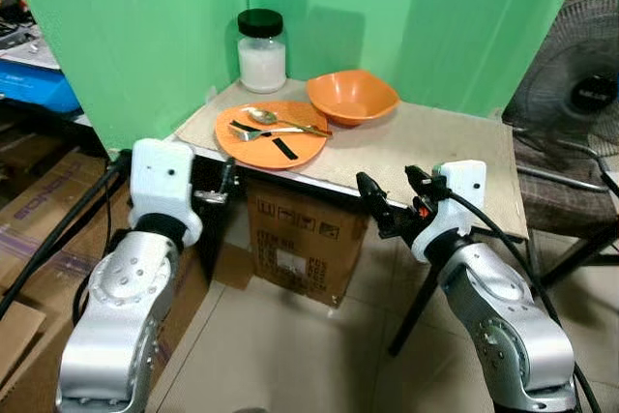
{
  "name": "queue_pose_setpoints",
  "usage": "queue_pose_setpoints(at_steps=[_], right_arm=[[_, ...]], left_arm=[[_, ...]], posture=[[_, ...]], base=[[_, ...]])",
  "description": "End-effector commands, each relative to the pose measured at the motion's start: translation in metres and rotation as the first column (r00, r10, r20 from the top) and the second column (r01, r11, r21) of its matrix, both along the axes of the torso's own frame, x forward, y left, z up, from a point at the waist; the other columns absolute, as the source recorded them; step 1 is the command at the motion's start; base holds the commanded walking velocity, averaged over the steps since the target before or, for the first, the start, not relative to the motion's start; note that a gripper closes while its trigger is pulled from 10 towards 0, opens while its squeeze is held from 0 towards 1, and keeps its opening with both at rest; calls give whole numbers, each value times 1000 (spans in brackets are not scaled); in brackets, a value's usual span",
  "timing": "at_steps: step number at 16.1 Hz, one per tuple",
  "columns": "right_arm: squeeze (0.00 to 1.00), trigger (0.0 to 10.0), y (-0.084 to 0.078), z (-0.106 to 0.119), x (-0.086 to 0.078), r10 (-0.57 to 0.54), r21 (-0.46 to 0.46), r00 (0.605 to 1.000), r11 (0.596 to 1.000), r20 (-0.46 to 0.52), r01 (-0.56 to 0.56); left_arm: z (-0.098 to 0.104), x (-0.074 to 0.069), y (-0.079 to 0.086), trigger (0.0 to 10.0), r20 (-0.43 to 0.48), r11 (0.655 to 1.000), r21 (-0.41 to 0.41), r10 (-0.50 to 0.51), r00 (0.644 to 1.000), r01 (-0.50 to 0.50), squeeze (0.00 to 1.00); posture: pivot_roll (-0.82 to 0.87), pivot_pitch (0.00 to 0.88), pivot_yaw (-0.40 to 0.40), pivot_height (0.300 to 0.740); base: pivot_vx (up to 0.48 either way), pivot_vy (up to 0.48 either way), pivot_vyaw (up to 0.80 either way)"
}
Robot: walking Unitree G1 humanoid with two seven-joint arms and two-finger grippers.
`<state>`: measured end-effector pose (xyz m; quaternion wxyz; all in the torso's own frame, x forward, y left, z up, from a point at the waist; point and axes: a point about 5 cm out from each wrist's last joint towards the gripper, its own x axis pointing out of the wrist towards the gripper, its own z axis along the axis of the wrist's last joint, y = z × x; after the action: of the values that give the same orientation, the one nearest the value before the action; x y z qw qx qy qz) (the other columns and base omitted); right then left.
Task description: Setting the table
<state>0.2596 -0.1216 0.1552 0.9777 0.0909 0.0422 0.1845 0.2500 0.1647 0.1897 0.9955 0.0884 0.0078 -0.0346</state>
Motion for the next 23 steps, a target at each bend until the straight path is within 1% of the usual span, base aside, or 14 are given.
queue_pose_setpoints(at_steps=[1,5,8,10,12,15,20,22,23], right_arm=[[0,10000,-1,1,3,-12,-13,1000,1000,3,12],[0,10000,2,-1,5,13,-13,1000,1000,-16,-13],[0,10000,2,0,7,22,-20,1000,1000,-4,-22],[0,10000,7,3,7,76,-70,997,995,19,-75],[0,10000,9,3,8,88,-91,996,992,29,-85],[0,10000,6,3,10,58,-57,998,997,25,-56],[0,10000,3,1,13,35,-61,999,998,16,-34],[0,10000,0,-2,14,-8,-66,1000,998,14,9],[0,10000,-7,-2,15,-68,-53,997,996,31,70]], left_arm=[[0,2,-1,10000,1,1000,8,0,1000,0,1000],[0,2,0,10000,2,1000,11,9,1000,-9,1000],[1,2,0,10000,5,1000,9,14,1000,-14,1000],[1,2,0,10000,7,1000,3,14,1000,-14,1000],[1,2,0,10000,9,1000,3,15,1000,-15,1000],[1,2,-1,10000,11,1000,2,11,1000,-11,1000],[2,4,-1,10000,13,1000,4,6,1000,-6,1000],[1,5,0,10000,9,1000,1,-2,1000,2,1000],[-2,7,2,10000,4,1000,-23,-1,1000,1,1000]], posture=[[11,0,-10,740],[14,0,-17,740],[18,0,-28,740],[19,0,-31,740],[18,0,-34,740],[18,0,-33,740],[17,0,-21,740],[13,0,-9,740],[7,0,0,740]], base=[[0,0,0],[0,0,0],[0,0,0],[0,0,241],[0,0,800],[89,0,0],[313,0,0],[328,0,0],[330,0,0]])
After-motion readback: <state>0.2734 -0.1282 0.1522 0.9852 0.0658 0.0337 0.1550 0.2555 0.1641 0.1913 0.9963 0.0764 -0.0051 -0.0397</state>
